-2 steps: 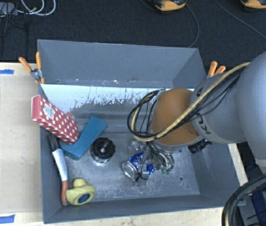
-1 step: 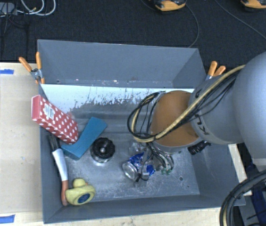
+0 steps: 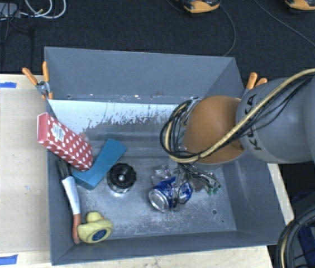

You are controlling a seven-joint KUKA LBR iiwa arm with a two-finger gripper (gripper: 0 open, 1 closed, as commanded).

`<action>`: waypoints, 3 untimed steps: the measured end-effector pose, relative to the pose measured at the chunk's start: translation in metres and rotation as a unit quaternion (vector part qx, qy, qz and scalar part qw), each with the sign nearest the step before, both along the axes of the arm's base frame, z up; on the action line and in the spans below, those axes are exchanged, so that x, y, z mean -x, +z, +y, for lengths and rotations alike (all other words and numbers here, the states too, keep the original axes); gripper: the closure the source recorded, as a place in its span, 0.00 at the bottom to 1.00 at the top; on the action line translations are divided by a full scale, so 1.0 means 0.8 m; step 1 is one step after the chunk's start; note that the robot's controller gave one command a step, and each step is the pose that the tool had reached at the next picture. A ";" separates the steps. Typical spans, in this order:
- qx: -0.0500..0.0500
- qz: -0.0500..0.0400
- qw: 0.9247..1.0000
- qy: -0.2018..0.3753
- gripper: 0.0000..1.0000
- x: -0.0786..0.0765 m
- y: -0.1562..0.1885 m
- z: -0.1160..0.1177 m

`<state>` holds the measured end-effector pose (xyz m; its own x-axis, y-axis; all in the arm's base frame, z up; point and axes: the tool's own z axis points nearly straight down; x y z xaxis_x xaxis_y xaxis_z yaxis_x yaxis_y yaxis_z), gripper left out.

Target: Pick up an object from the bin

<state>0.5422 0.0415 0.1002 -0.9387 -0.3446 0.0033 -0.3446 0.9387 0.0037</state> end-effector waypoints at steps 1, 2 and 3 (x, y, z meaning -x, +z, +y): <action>0.000 0.000 1.000 0.000 1.00 0.000 0.000 0.000; 0.000 0.005 1.000 -0.001 1.00 0.005 0.044 0.003; -0.001 -0.008 1.000 -0.002 1.00 -0.017 0.051 0.002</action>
Offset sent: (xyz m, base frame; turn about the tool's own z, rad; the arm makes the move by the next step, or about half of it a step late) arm -0.0034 0.0070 0.1081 0.0049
